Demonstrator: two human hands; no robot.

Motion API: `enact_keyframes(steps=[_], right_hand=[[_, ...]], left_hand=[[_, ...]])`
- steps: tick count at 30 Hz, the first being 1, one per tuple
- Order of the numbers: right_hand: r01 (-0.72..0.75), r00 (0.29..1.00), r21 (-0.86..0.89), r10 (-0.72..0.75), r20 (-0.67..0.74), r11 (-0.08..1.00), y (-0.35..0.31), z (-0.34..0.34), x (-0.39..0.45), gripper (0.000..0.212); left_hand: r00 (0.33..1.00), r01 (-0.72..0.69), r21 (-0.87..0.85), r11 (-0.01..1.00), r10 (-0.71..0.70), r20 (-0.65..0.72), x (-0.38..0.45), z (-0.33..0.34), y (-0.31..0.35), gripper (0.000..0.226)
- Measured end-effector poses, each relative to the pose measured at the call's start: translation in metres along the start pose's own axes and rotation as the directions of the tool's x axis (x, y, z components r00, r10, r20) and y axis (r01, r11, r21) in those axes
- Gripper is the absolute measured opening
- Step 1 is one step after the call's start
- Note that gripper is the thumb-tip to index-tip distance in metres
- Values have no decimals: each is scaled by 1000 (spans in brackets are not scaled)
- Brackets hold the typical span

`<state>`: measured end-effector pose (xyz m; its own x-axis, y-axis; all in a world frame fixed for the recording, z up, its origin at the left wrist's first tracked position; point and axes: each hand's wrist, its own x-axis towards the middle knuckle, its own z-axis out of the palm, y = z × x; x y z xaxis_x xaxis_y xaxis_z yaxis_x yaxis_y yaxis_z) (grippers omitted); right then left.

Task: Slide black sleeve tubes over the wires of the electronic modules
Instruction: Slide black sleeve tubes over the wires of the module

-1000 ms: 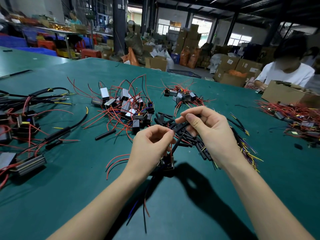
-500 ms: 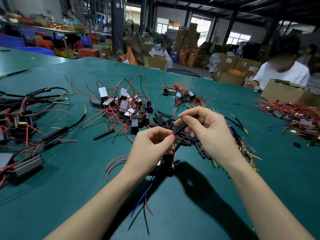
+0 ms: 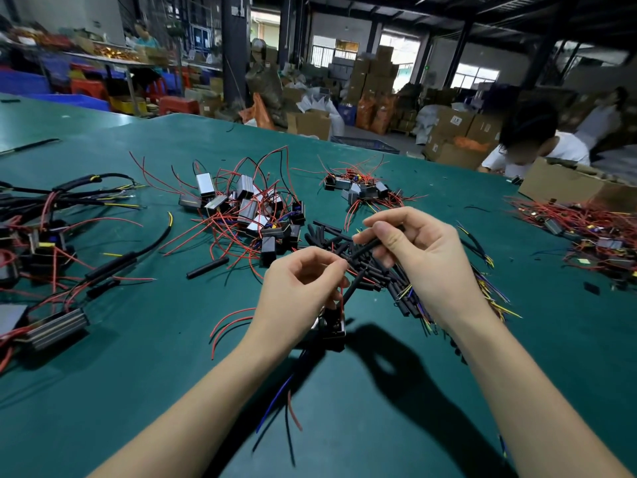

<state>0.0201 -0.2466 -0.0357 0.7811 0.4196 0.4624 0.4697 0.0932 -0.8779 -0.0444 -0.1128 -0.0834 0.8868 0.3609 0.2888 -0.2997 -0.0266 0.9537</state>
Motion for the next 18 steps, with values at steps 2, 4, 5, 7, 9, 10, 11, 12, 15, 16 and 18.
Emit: enact_keyframes(steps=[2,4,5,7,9,10,11,12,15,16,18], right_hand=[[-3,1000,28,3,-6,1000,1,1,0,13],[-8,1000,51,8,-8,999,2,1,0,13],[-10,1000,57,11,-5,998,3,2,0,13],[-14,1000,62,14,0,998,3,2,-1,14],[-15,1000,53,15,4,998,2,1,0,15],[-13,1000,39,13,10,999,2,1,0,15],[-8,1000,20,8,21,1000,0,0,0,16],[-2,999,-3,2,36,1000,-1,-1,0,17],[19,995,-87,-11,98,996,-5,-3,-1,19],[26,993,-117,-12,119,993,-6,-3,-1,20],[40,989,-173,-14,150,984,-7,-3,-1,22]], left_hand=[[1000,-12,17,1000,12,2,-1,0,0,12],[1000,-23,29,999,23,8,-1,0,0,12],[1000,-24,27,999,24,8,-1,0,0,12],[1000,-23,17,1000,23,7,-1,-1,1,12],[1000,-27,17,999,27,11,-1,0,2,12],[999,-29,18,999,29,16,-1,0,2,12],[999,-28,14,1000,28,22,-2,0,2,12],[999,-25,8,1000,25,27,-2,0,2,12],[999,-19,10,1000,18,35,-2,0,2,13],[999,-20,16,1000,19,37,-2,0,2,12],[999,-19,14,1000,18,43,-2,0,2,11]])
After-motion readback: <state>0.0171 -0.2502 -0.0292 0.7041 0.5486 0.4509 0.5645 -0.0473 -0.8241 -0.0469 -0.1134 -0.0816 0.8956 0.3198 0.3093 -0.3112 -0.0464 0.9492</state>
